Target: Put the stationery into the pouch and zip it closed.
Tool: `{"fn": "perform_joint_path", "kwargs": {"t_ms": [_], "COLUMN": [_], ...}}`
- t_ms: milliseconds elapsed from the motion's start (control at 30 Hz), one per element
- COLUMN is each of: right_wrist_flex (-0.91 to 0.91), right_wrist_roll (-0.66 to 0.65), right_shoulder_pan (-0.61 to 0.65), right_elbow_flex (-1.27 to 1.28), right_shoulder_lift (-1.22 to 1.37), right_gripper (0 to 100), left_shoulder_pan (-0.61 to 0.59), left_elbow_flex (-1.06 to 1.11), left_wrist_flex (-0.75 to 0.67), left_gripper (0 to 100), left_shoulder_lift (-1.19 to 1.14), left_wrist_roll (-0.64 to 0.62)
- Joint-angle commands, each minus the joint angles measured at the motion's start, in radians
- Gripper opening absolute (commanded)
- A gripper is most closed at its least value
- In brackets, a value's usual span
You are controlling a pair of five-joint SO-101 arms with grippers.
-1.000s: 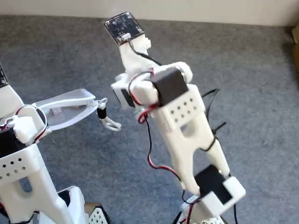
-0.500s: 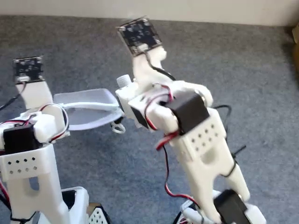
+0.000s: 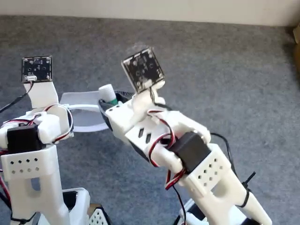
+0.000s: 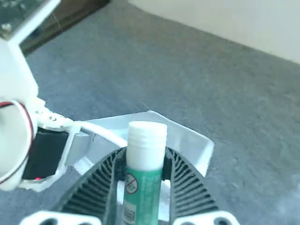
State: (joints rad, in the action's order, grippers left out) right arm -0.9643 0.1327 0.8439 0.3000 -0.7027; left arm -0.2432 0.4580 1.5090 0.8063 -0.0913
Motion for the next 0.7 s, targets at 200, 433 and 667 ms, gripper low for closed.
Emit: {"fn": "perform_joint_path", "kwargs": {"t_ms": [200,433,667], "right_wrist_flex": [0.46,0.891,1.181], "right_wrist_roll": [0.008,0.002,0.0], "right_shoulder_pan": [0.058,0.119,0.12], "right_elbow_flex": [0.291,0.53,0.68], "right_shoulder_lift": [-0.196,-0.237,-0.236], "right_gripper": [0.6,0.6,0.6], "left_shoulder_pan": [0.027,0.03,0.059], "left_elbow_flex": [-0.051,-0.051,-0.021], "left_wrist_flex": [0.005,0.003,-0.003], "left_gripper": [1,1,1], "left_shoulder_lift": [-0.002,-0.002,-0.002], "left_wrist_roll": [0.009,0.009,0.009]}}
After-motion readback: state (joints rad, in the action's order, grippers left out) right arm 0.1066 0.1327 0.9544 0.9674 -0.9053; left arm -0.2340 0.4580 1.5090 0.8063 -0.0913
